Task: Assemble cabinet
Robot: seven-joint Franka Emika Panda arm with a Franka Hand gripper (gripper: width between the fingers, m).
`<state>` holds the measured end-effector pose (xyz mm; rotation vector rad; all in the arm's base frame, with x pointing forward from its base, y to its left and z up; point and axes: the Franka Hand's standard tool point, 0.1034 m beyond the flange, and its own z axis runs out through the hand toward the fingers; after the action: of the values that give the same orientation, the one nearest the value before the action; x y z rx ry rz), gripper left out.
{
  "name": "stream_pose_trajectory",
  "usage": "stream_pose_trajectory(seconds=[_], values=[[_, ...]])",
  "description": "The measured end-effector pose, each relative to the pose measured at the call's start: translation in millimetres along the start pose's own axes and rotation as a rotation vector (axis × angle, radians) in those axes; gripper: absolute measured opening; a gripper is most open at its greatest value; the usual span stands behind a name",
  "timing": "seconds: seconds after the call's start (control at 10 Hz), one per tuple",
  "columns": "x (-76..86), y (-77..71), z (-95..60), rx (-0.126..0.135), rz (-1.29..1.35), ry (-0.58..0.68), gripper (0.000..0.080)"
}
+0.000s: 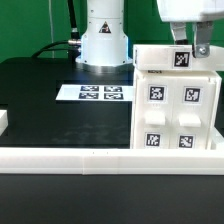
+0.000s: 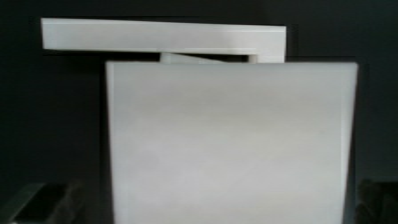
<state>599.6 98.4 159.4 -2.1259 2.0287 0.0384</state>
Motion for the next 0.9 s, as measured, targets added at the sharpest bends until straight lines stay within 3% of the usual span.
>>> stream_pose_trajectory(seconds=[0.3,0.6,0.7,0.9], values=[[-3.8,0.5,-20.2,0.028,-0.047,-0.022,0.0798],[-4.3,2.3,-16.2,0.02,-0.097,-0.021,0.0797],[-6.0,4.9,-12.2,-0.023,-0.182,-0.01,0.0797],[-11.8,2.2,-10.2,-0.049,-0.434,-0.013,0.0797]])
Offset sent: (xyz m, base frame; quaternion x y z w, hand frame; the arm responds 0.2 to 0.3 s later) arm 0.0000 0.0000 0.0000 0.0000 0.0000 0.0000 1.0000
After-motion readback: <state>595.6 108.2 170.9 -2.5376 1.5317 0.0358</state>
